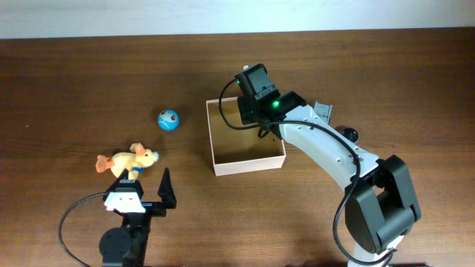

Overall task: Pack container
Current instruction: 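Lower the cube into the box's right side and open the right gripper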

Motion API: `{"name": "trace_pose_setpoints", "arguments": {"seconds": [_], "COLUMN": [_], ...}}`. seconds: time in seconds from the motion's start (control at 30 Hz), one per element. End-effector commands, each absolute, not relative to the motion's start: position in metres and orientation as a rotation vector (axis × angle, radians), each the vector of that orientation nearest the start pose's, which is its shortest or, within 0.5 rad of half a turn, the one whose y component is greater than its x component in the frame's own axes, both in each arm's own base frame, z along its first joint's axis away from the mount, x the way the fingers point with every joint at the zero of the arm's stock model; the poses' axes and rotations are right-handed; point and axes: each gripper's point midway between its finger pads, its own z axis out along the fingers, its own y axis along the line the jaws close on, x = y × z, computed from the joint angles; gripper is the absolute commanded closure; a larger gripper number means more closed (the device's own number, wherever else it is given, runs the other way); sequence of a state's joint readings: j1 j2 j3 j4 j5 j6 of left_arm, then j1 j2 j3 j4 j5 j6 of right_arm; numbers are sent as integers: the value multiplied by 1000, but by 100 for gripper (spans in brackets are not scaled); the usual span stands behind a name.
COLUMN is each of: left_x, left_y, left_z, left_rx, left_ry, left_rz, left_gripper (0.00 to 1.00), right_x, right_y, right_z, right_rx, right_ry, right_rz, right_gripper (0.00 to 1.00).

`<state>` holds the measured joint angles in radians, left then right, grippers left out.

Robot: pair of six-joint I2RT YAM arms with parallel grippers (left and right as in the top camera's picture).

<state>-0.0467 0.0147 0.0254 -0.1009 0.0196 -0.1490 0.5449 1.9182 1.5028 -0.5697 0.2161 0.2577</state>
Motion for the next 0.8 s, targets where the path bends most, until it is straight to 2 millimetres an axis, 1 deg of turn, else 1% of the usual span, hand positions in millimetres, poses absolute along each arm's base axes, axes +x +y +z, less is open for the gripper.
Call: {"name": "trace_pose_setpoints", "arguments": {"seconds": [0.0, 0.17, 0.33, 0.57, 0.7, 0.77], "left_x": [245, 245, 245, 245, 245, 245], "left_y": [-17, -17, -17, -17, -17, -17], "left_z": [158, 158, 158, 158, 157, 157], "left_rx": [-42, -42, -42, -42, -42, -42], "left_ry": [1658, 1658, 1658, 1658, 1658, 1658], "left_rz": [-161, -161, -161, -161, -161, -161], "left_gripper": [1, 1, 1, 1, 1, 1], "right_x": [443, 442, 442, 443, 443, 443], "right_y": [230, 229, 227, 227, 227, 227], "right_z": [124, 120, 107, 97, 85, 82], "right_rx": [-292, -293, -291, -294, -300, -300], "right_ry": [2486, 2492, 2501, 2513, 2535, 2539], "right_rz": [58, 55, 49, 37, 24, 18], "right_gripper": [53, 53, 53, 53, 53, 53]}}
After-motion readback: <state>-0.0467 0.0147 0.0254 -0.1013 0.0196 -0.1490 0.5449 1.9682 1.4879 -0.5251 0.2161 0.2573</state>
